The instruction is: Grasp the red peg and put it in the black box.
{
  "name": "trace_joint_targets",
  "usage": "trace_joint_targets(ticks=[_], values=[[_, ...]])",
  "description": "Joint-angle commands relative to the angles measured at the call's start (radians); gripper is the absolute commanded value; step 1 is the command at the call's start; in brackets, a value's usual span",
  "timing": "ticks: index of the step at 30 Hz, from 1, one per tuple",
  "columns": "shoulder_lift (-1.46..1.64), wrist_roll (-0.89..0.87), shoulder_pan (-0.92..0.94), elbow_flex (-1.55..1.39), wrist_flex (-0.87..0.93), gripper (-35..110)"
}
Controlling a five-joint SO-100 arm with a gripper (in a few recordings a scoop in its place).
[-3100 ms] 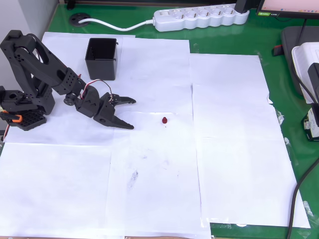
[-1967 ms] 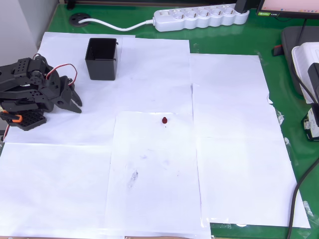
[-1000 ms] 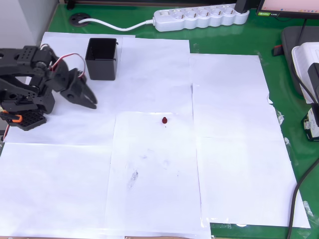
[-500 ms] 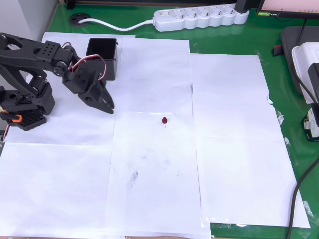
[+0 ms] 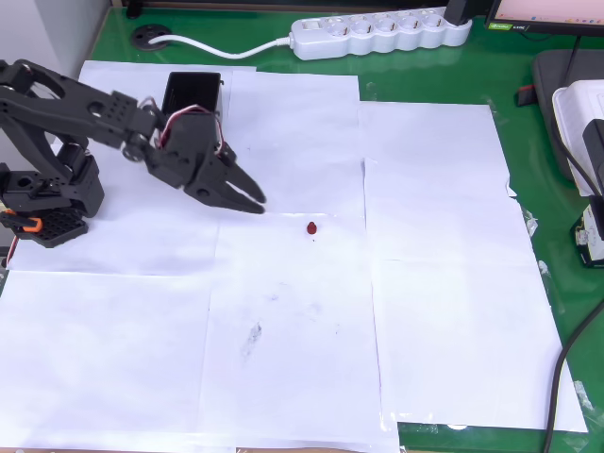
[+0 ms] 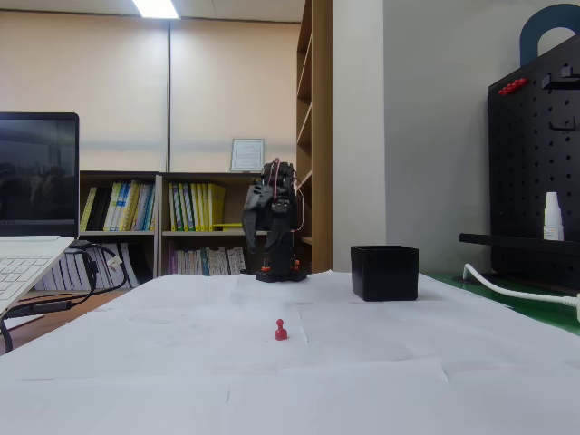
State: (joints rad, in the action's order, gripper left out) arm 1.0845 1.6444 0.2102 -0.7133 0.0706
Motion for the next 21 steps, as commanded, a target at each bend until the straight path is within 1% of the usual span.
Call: trace_joint_targets(ticks=[1, 5, 9, 14, 21], values=[[0.009, 0.025, 0.023, -0.084, 0.078, 0], [-0.002, 0.035, 0.044, -0.055, 0.074, 0], [0.025, 0.029, 0.041, -0.029, -0.021, 1], [0.126, 0.037, 0.005, 0.058, -0.36, 1], [0.302, 0.052, -0.003, 0.1, -0.655, 2]])
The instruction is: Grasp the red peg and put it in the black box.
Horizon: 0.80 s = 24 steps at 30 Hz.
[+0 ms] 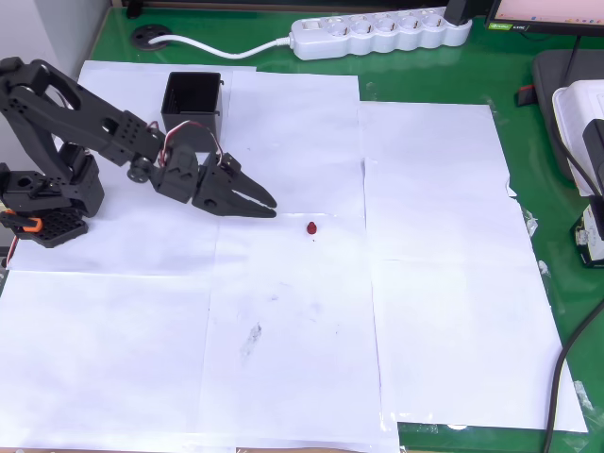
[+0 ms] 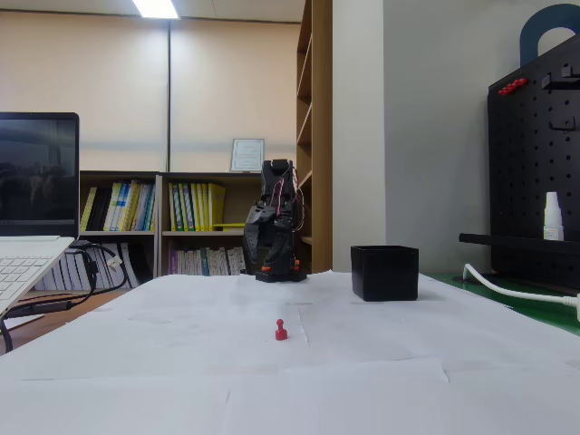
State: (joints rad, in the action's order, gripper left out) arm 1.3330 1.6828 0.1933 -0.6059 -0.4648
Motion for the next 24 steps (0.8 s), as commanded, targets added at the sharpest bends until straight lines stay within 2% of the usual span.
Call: trace_joint_targets(ticks=[1, 10, 12, 14, 24], values=[[0.081, 0.015, 0.014, -0.009, -0.156, 2], [0.275, -0.002, 0.008, -0.017, -0.419, 7], [0.29, -0.003, 0.018, -0.017, -0.434, 14], [0.299, 0.003, 0.029, -0.018, -0.434, 31], [0.402, 0.048, 0.064, -0.078, -0.451, 33]])
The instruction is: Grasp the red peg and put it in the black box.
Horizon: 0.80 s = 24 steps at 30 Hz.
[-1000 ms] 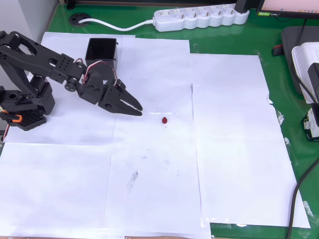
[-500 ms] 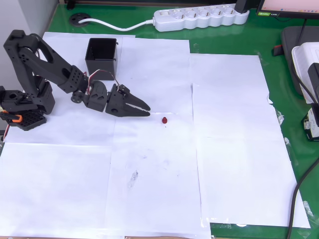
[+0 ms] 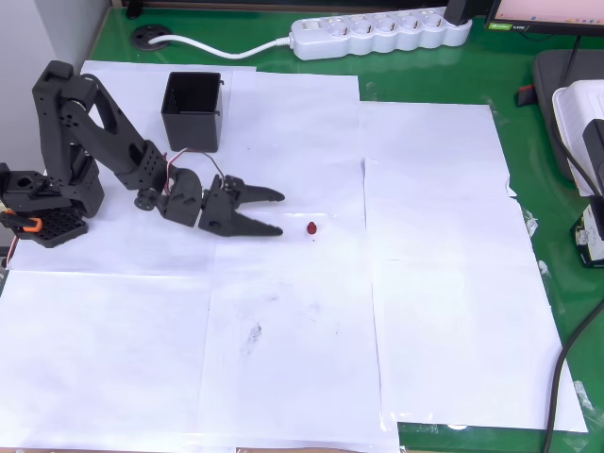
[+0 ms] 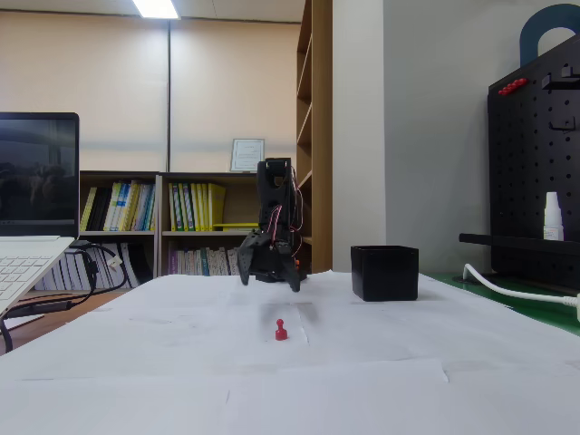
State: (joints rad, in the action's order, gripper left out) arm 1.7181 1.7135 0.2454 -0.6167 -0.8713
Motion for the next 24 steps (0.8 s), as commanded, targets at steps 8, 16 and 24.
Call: trace_joint_targets(ticks=[8, 16, 24], values=[[0.06, 0.023, 0.044, -0.052, -0.094, 38], [0.133, 0.038, 0.097, -0.118, -0.098, 38], [0.163, 0.031, 0.074, -0.158, -0.098, 38]])
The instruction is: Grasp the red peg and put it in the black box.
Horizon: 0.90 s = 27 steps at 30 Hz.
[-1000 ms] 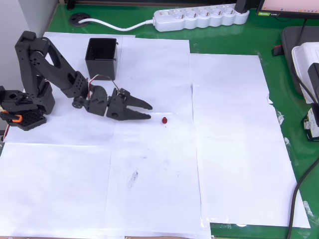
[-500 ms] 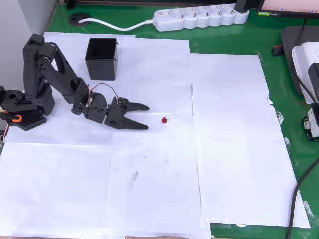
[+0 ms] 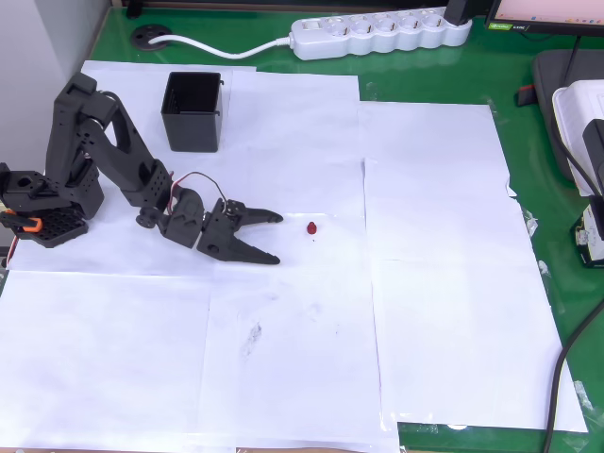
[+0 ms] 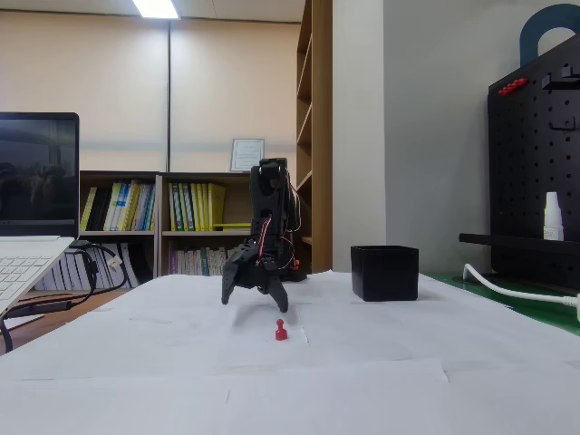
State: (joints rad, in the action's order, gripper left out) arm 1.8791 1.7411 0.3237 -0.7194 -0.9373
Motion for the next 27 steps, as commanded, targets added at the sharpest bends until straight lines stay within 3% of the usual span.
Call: trace_joint_targets(ticks=[1, 16, 27], values=[[0.003, 0.0, -0.008, -0.058, -0.032, 38], [0.106, 0.006, -0.04, -0.169, -0.029, 39], [0.296, -0.02, -0.095, -0.422, -0.031, 39]])
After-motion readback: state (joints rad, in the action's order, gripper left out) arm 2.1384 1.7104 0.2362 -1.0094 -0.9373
